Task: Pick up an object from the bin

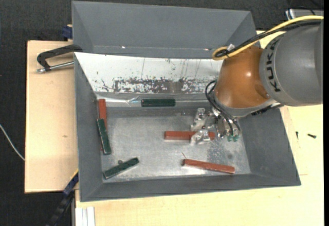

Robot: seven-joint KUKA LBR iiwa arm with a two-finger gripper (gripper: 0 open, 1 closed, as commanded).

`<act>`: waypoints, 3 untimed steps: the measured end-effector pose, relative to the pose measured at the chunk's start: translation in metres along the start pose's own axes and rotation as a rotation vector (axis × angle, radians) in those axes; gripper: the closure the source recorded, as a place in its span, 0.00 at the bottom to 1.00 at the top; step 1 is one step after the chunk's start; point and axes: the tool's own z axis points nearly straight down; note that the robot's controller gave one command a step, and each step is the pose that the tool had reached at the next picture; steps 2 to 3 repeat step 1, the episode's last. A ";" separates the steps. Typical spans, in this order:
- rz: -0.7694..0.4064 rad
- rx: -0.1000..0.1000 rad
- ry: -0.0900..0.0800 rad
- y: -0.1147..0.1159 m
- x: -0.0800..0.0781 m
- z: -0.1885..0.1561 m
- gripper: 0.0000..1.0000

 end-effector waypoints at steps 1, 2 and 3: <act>0.007 0.001 -0.012 0.005 -0.001 -0.167 1.00; 0.007 0.001 -0.012 0.005 -0.001 -0.167 1.00; 0.007 0.001 -0.012 0.005 -0.001 -0.167 1.00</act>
Offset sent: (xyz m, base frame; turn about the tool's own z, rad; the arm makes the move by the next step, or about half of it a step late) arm 0.0000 0.0000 0.0000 0.0000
